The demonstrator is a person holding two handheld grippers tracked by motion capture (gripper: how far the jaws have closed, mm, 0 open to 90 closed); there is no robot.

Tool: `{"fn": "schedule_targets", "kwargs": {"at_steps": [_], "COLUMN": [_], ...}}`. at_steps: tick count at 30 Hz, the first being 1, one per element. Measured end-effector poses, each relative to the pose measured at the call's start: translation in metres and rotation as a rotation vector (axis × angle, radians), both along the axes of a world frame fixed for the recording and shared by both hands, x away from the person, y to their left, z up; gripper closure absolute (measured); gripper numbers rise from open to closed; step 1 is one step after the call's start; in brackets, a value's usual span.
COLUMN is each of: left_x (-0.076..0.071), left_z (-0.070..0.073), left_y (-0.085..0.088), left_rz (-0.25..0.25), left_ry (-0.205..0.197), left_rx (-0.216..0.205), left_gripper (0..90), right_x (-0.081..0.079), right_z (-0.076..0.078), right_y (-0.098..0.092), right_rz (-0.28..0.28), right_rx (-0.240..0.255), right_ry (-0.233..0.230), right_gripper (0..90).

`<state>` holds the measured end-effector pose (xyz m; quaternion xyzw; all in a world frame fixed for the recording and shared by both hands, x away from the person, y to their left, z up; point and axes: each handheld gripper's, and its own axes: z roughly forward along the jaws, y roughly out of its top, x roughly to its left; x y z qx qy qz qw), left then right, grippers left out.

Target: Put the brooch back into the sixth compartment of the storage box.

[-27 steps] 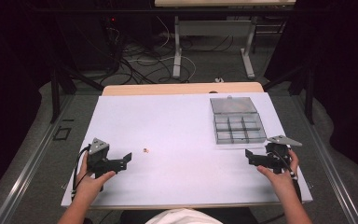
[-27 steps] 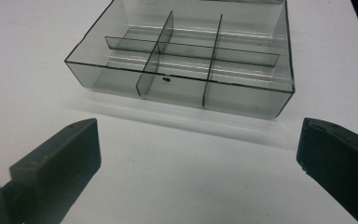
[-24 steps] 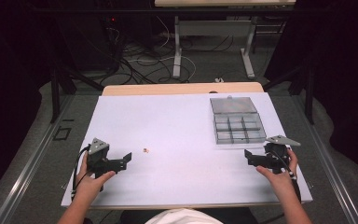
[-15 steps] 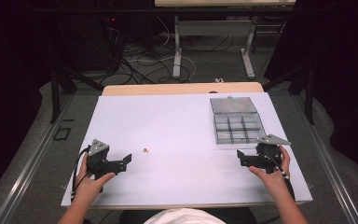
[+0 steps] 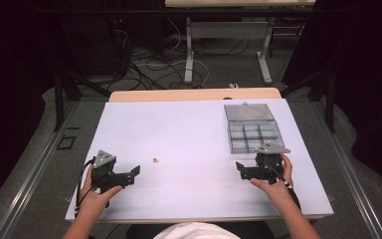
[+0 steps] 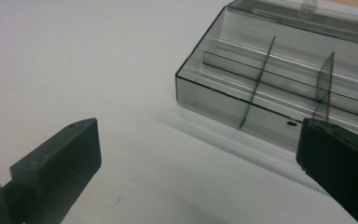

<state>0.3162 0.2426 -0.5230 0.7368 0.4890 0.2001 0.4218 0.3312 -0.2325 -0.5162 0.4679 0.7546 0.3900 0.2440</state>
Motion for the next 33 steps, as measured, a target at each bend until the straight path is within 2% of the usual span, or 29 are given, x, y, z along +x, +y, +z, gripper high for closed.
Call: {"fn": "schedule_targets", "kwargs": {"at_steps": [6, 7, 13, 17, 21, 33], "left_x": [-0.001, -0.001, -0.001, -0.002, -0.002, -0.003], "left_z": [0.000, 0.000, -0.001, 0.000, 0.000, 0.000], "left_y": [0.001, 0.001, 0.001, 0.001, 0.002, 0.002], "left_rz": [0.005, 0.005, 0.009, 0.009, 0.007, 0.009], "left_ry": [0.002, 0.002, -0.003, -0.001, -0.001, -0.005], "left_rx": [0.001, 0.001, -0.005, -0.003, -0.001, -0.004], "left_gripper": [1.0, 1.1, 1.1, 1.3, 1.3, 1.5], "right_x": [0.004, 0.005, 0.007, 0.011, 0.018, 0.028], "right_z": [-0.001, -0.001, 0.000, 0.000, 0.005, 0.011], "right_y": [0.015, 0.021, 0.043, 0.054, 0.072, 0.107], "right_rz": [0.043, 0.066, 0.123, 0.145, 0.195, 0.246], "right_rx": [0.020, 0.017, 0.002, 0.014, 0.033, 0.037], "right_ry": [0.008, 0.012, 0.023, 0.024, 0.034, 0.025], "right_gripper": [1.2, 1.3, 1.9, 2.3, 3.6, 7.0]}}
